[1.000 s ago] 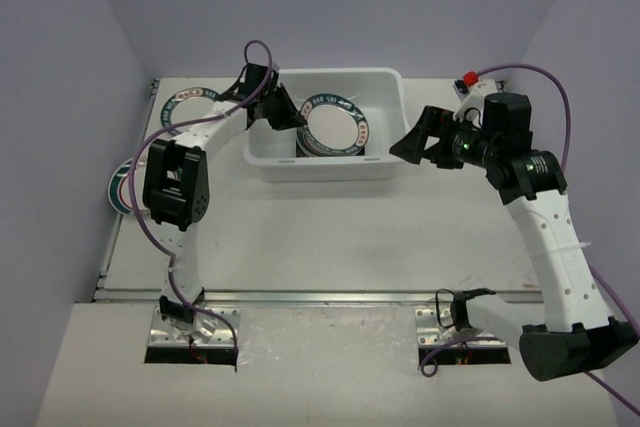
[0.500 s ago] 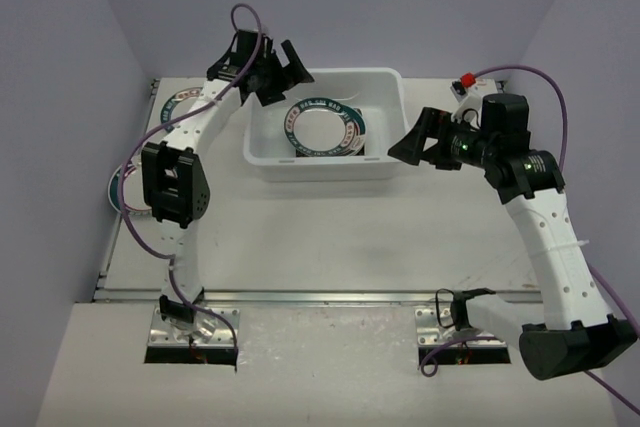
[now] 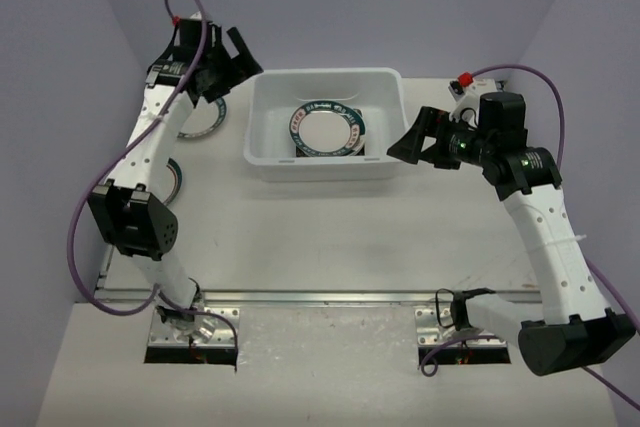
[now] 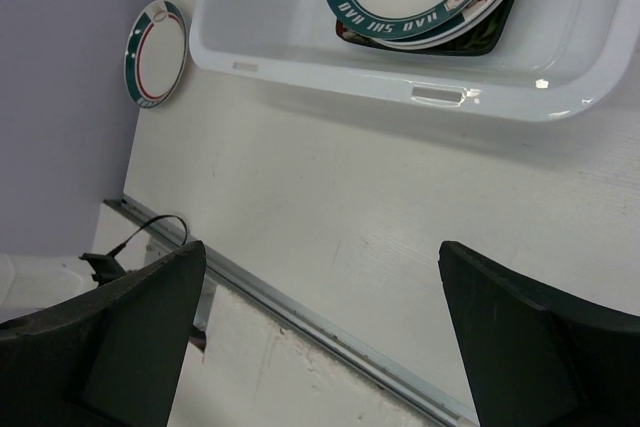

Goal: Place the plates into the plastic bin on the countertop

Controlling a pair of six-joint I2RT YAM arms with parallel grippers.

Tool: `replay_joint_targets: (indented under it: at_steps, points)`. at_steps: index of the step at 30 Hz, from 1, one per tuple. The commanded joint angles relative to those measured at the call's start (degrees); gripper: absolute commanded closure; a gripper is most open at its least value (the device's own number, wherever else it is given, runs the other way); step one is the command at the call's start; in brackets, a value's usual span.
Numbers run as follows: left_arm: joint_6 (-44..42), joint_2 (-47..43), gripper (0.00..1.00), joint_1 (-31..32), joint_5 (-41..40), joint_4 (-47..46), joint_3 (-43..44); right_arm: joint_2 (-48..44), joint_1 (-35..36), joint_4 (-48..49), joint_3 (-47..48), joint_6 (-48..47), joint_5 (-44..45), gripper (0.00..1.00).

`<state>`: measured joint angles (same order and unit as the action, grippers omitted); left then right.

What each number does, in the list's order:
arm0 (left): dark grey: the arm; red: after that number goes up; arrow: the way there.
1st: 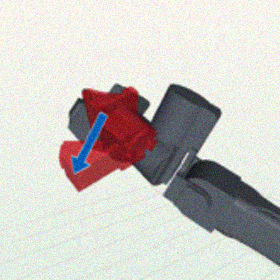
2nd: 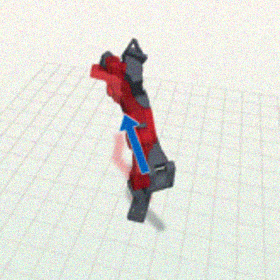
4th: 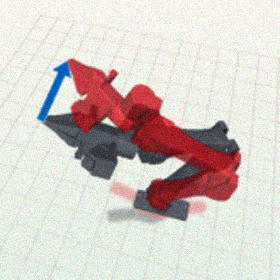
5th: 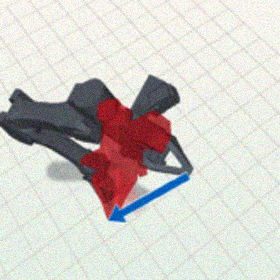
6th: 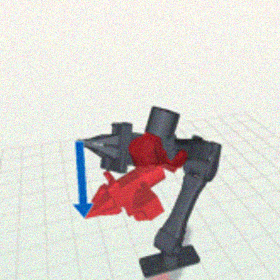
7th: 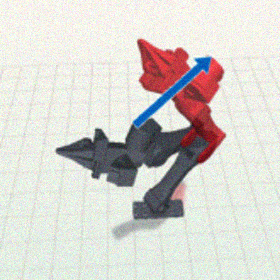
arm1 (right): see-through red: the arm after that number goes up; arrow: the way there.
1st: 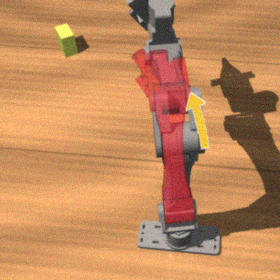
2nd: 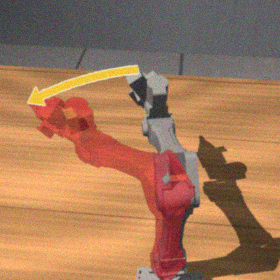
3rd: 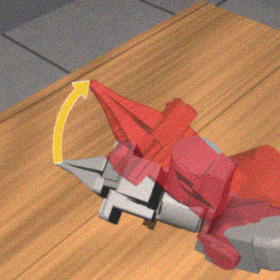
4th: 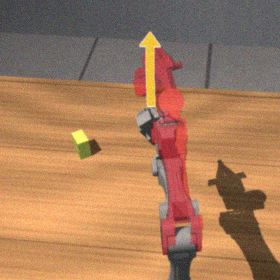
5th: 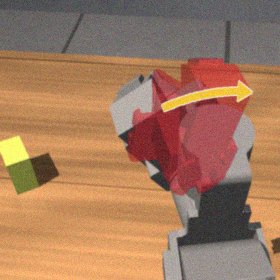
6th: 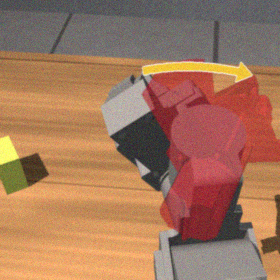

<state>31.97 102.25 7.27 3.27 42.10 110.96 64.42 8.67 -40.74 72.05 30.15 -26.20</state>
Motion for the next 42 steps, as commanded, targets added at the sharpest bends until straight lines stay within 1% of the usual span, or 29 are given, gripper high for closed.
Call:
replay_joint_targets:
  at_steps: [1, 2, 3, 4, 5, 7, 10, 12, 13, 17, 20, 23, 27, 32, 35, 37, 42]
  points:
    - [5.97, -12.13, 0.0, -13.39, -8.01, 3.83, -12.66, 0.37, -0.05, 1.82, 1.86, 0.13, -0.17, 0.01]
    - [6.5, -12.85, 0.0, -16.85, -6.9, 3.4, -16.79, 0.46, -0.05, 1.97, 1.86, 0.39, -0.23, 0.01]
    - [9.27, -16.73, 0.0, -21.83, -5.27, 1.92, -23.4, 0.55, -0.05, 2.36, 1.86, 0.64, -0.67, 0.01]
    - [11.6, -20.21, 0.0, -24.37, -4.62, 0.86, -26.55, 0.62, -0.04, 2.54, 1.86, 0.84, -1.39, 0.01]
    - [12.03, -20.79, 0.0, -26.69, -4.38, 0.06, -27.7, 0.66, 0.03, 2.83, 1.86, 1.21, -1.59, 0.01]
    - [17.06, -27.53, 0.0, -32.42, -5.11, -2.5, -41.45, 1.07, 0.03, 3.59, 1.76, 2.23, -3.84, 0.01]
    - [20.0, -31.19, 0.0, -39.09, -5.11, -4.63, -51.88, 1.07, 0.11, 5.54, 0.44, 4.19, -6.42, 0.01]
    - [20.31, -31.41, 0.0, -41.35, -4.15, -7.48, -57.74, 1.02, 0.26, 6.65, -0.86, 5.1, -8.15, 0.01]
    - [20.03, -30.57, 0.0, -42.09, -4.3, -8.45, -59.11, 0.94, 0.38, 7.14, -1.43, 5.47, -8.85, 0.01]
    - [19.81, -26.04, 0.0, -43.31, -6.46, -7.23, -60.09, 0.27, 0.74, 7.78, -2.62, 5.62, -9.23, 0.01]
    - [20.66, -25.34, 0.0, -43.82, -9.47, -8.21, -61.44, 0.1, 0.99, 7.95, -2.54, 5.45, -9.65, 0.01]
    - [20.42, -25.64, 0.0, -43.92, -9.51, -14.43, -63.25, 0.21, 1.67, 7.93, -2.15, 5.18, -10.3, 0.01]
    - [22.08, -23.05, 0.0, -43.98, -10.57, -17.85, -63.84, 0.9, 2.51, 7.89, -1.82, 5.33, -10.9, 0.01]
    - [21.87, -20.95, 0.07, -44.01, -8.79, -26.81, -67.29, 1.89, 3.46, 7.43, -0.34, 5.36, -11.23, 0.01]
    - [22.29, -19.03, 0.12, -44.09, -8.9, -28.64, -67.27, 2.5, 3.82, 7.15, 0.31, 5.44, -11.5, 0.01]
    - [22.72, -17.72, 0.18, -44.01, -9.13, -29.43, -67.19, 2.82, 3.9, 6.95, 0.67, 5.44, -11.42, 0.01]
    - [23.16, -14.77, 0.24, -43.99, -9.84, -30.45, -67.02, 3.3, 4.01, 6.68, 1.44, 5.42, -11.31, 0.01]
